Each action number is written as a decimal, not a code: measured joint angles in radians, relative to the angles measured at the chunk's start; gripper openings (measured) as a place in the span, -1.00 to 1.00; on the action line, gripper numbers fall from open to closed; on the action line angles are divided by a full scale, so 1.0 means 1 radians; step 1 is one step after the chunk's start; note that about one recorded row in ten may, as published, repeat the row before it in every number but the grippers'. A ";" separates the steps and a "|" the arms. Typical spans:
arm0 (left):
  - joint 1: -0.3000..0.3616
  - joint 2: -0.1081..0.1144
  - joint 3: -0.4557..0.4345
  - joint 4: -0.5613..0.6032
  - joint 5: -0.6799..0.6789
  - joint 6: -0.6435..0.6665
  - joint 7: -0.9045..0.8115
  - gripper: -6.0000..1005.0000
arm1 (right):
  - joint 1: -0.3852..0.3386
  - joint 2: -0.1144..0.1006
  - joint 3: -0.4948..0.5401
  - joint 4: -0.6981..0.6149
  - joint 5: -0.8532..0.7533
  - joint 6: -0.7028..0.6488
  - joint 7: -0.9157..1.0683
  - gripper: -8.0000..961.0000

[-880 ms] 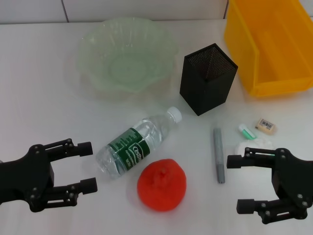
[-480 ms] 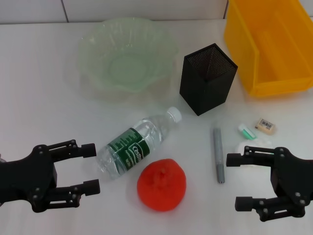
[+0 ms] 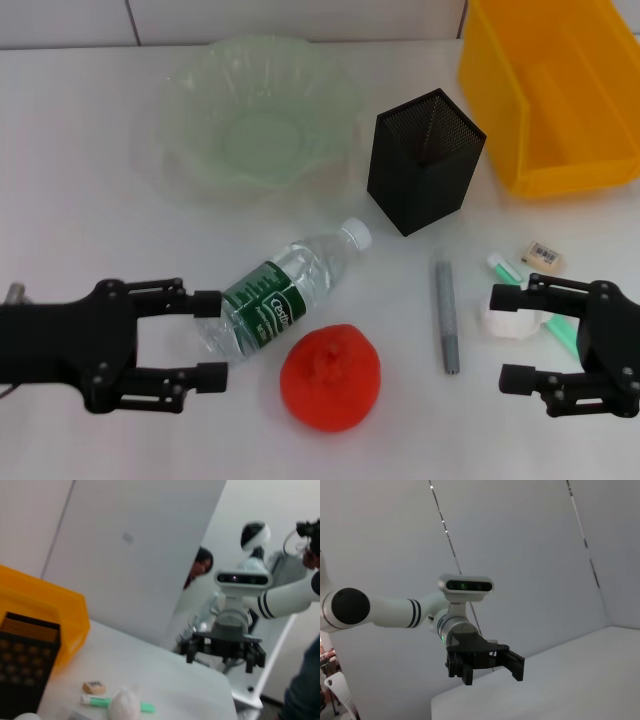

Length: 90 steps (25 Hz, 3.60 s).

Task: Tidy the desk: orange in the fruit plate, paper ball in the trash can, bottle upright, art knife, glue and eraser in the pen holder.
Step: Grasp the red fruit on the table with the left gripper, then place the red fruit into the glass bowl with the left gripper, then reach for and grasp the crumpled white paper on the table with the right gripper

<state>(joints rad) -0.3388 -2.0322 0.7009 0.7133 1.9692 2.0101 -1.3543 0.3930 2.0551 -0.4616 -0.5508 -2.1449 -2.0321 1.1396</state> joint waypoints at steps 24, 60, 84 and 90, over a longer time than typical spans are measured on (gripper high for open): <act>-0.172 -0.048 0.620 0.138 -0.100 -0.409 -0.149 0.59 | -0.152 -0.034 0.057 -0.026 -0.011 0.099 -0.003 0.75; -0.124 -0.037 0.562 0.107 -0.253 -0.388 -0.010 -0.59 | -0.142 -0.031 0.057 -0.021 -0.006 0.099 0.004 0.74; -0.339 -0.040 0.198 -0.087 -0.316 -0.942 -0.087 -0.23 | -0.113 -0.003 0.058 -0.018 0.001 0.096 0.000 0.74; -0.290 -0.034 0.188 -0.060 -0.361 -0.848 -0.086 0.31 | -0.096 -0.003 0.064 -0.018 0.002 0.098 0.010 0.74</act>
<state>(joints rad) -0.6292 -2.0661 0.8887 0.6533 1.6086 1.1621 -1.4405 0.2973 2.0516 -0.3978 -0.5691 -2.1434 -1.9342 1.1495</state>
